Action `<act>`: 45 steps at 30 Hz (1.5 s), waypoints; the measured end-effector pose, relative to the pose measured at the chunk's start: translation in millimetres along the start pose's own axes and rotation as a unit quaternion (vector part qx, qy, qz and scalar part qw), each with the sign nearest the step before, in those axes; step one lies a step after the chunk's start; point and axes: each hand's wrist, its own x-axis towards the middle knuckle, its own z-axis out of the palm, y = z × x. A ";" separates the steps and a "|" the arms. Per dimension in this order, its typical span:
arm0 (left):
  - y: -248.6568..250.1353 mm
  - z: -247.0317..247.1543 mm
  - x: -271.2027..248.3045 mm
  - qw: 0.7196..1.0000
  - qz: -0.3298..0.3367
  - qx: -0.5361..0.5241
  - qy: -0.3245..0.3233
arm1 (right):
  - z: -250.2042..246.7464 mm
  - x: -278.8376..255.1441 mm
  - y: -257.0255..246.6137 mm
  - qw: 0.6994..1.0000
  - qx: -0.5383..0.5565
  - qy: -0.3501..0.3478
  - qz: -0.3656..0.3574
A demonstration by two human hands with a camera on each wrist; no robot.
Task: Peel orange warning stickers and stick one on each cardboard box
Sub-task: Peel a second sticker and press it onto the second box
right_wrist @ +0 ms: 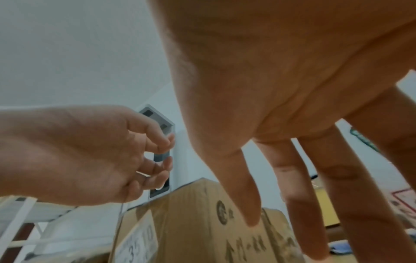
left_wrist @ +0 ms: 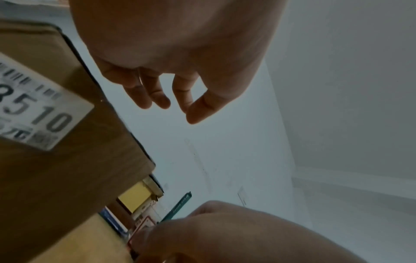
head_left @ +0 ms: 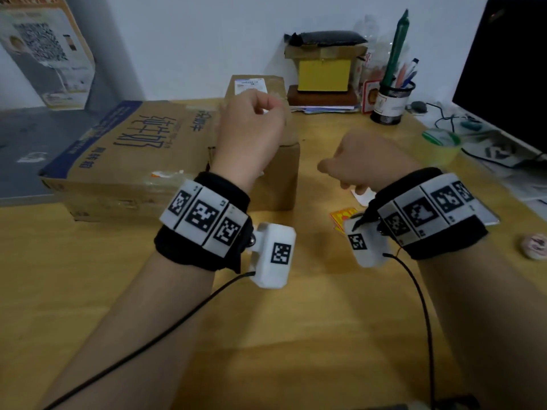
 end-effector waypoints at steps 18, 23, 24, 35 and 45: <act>-14.1 19.6 -48.1 0.991 -0.073 -0.054 -0.102 | 27.3 -5.0 40.5 0.987 -0.110 -0.109 0.030; -14.7 23.3 -49.3 0.989 -0.085 -0.054 -0.110 | 30.6 -1.0 39.0 0.988 -0.104 -0.111 0.028; -15.2 23.3 -49.3 0.989 -0.085 -0.053 -0.111 | 31.4 -1.5 38.0 0.988 -0.111 -0.105 0.031; -8.1 -0.1 -27.0 0.992 -0.064 -0.049 -0.094 | 2.2 -16.2 9.0 0.976 0.205 0.029 -0.059; -5.3 -39.2 22.2 0.997 -0.014 0.003 -0.081 | -8.8 0.5 -46.4 0.916 0.360 0.085 -0.158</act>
